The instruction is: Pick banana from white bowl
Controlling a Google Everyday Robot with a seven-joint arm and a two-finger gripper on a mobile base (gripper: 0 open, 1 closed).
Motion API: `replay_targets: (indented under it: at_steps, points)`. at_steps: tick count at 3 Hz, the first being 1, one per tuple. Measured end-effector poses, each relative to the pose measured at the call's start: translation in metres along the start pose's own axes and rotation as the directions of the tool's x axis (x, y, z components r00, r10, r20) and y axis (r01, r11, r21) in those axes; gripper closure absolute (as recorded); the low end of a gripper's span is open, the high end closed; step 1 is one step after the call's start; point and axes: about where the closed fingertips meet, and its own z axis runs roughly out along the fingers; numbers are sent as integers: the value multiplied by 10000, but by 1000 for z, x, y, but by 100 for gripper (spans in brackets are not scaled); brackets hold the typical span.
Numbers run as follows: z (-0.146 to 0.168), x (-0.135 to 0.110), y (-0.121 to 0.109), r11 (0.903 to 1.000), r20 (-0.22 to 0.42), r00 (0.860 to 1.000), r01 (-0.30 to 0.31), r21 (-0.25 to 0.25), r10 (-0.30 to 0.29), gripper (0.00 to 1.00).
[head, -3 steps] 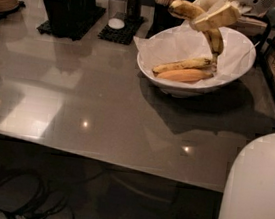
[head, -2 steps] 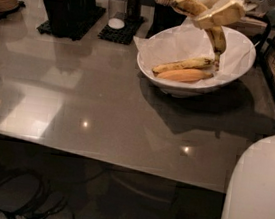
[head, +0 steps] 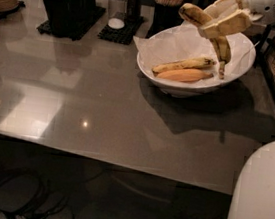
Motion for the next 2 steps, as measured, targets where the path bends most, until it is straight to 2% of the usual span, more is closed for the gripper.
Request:
replay_targets:
  at_steps: [1,2]
  points:
    - [0,14,5,9983,47,9984,-567,-144,568,100]
    - [3,11,-7,9983,192,9983,-546,207,543,100]
